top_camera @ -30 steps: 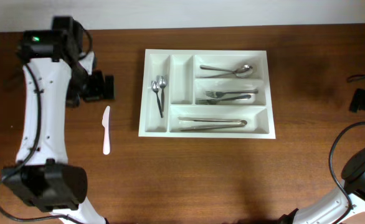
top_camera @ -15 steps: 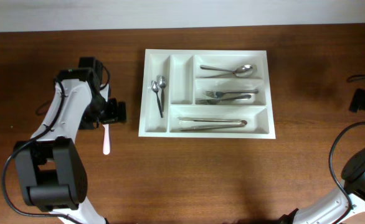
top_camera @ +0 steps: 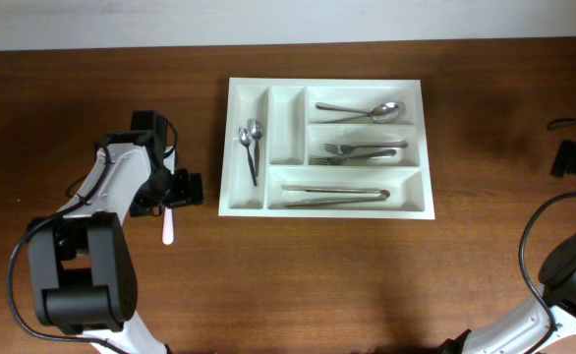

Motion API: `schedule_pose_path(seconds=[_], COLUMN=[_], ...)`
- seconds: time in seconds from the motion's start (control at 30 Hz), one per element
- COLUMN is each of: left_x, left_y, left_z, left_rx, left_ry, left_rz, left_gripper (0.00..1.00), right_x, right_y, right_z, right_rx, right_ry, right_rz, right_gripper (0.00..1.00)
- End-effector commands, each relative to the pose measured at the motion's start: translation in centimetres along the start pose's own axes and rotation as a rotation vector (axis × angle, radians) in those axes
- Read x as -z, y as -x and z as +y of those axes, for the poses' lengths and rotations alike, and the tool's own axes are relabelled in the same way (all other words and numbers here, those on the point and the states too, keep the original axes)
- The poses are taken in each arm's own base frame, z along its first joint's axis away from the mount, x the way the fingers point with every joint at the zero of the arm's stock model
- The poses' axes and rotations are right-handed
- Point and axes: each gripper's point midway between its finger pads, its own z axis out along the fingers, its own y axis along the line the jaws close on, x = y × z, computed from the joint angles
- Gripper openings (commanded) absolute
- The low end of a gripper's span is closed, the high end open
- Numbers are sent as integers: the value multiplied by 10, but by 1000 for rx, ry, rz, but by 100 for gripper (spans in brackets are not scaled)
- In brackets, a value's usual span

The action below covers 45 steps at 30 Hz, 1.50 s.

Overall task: Pack container
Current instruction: 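Lower the left gripper and grasp the white plastic knife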

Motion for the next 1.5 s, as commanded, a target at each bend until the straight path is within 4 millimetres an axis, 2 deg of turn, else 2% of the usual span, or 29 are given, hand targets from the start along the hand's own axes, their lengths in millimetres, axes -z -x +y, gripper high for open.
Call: schedule_pose_path(seconds=[0.0,0.23,0.43,0.7,0.8,1.17,1.47], left_x=[2,2,2,1,-1,-6,-21], left_y=[4,7,9,10,10,7,5], left_z=[10,26,26,26,32,14,13], left_rx=[-11,-24,-132,-130,-81,-119,-95], left_ry=[-1,-1,0,2,41,45,43], left_rz=[-17,-24,-30,-32,-28,-16,16], left_gripper=[99,99,99,99,99,99,99], right_x=[0,0,0,0,0,0,0], right_y=[-1,-1,-1,-1,-1,-1,-1], right_z=[1,1,1,1,1,1,1], right_rx=[-7,-7,-7,-7,-7,-6,-7], right_ry=[2,2,2,2,2,2,2], right_rz=[3,3,3,3,3,3,3], right_gripper=[99,99,99,99,99,99,99])
